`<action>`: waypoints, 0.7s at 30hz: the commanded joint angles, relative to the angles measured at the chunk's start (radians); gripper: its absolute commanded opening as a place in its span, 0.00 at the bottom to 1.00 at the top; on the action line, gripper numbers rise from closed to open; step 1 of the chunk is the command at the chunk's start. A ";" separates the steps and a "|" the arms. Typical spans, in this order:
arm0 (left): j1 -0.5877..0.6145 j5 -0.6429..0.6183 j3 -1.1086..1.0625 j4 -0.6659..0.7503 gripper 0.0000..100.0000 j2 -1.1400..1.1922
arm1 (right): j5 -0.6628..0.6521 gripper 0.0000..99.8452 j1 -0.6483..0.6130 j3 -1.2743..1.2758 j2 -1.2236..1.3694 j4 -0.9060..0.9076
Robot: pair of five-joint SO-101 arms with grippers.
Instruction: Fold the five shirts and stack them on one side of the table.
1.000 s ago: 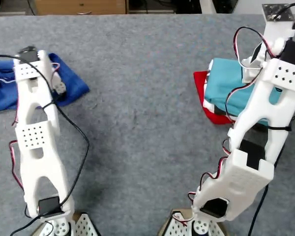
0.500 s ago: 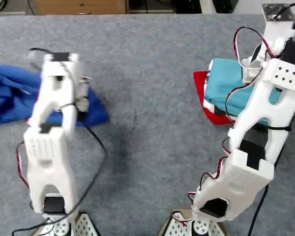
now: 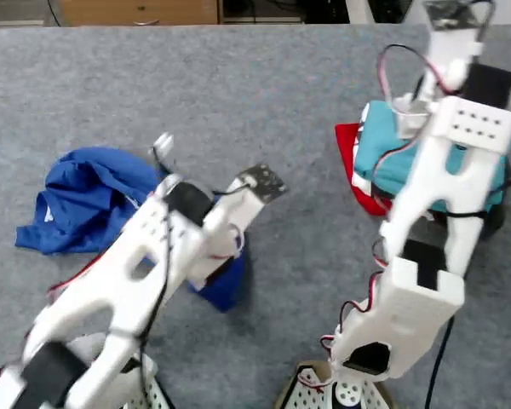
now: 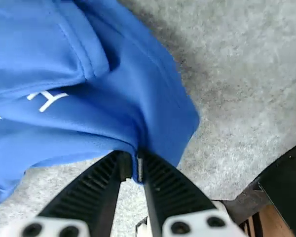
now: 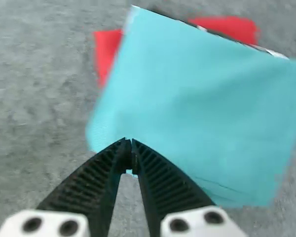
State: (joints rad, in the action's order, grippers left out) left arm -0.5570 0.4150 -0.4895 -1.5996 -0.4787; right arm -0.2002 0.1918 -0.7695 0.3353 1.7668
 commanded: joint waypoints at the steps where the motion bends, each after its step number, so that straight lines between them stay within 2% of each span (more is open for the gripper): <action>1: 0.032 0.008 -0.021 -0.041 0.11 -0.206 | 0.002 0.11 -0.128 -0.007 -0.061 0.017; 4: 0.137 -0.069 -0.017 -0.086 0.25 -0.321 | 0.000 0.23 -0.255 -0.007 -0.056 0.014; 6: 0.226 -0.095 -0.015 -0.121 0.31 -0.387 | 0.000 0.28 -0.354 -0.005 -0.053 0.005; 9: 0.399 -0.098 -0.025 -0.138 0.31 -0.475 | 0.021 0.31 -0.526 -0.002 -0.051 0.000; 14: 0.801 -0.095 -0.046 -0.135 0.31 -0.590 | 0.187 0.31 -0.806 0.002 0.007 -0.046; 18: 1.086 -0.094 -0.075 -0.135 0.31 -0.631 | 0.245 0.30 -0.949 -0.007 0.166 -0.110; 21: 1.203 -0.092 -0.157 -0.130 0.31 -0.641 | 0.278 0.30 -1.023 -0.015 0.283 -0.137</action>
State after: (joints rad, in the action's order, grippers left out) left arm 0.5217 0.3291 -0.5999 -1.7300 -1.1078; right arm 0.0407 -0.7580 -0.7695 0.5531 1.6640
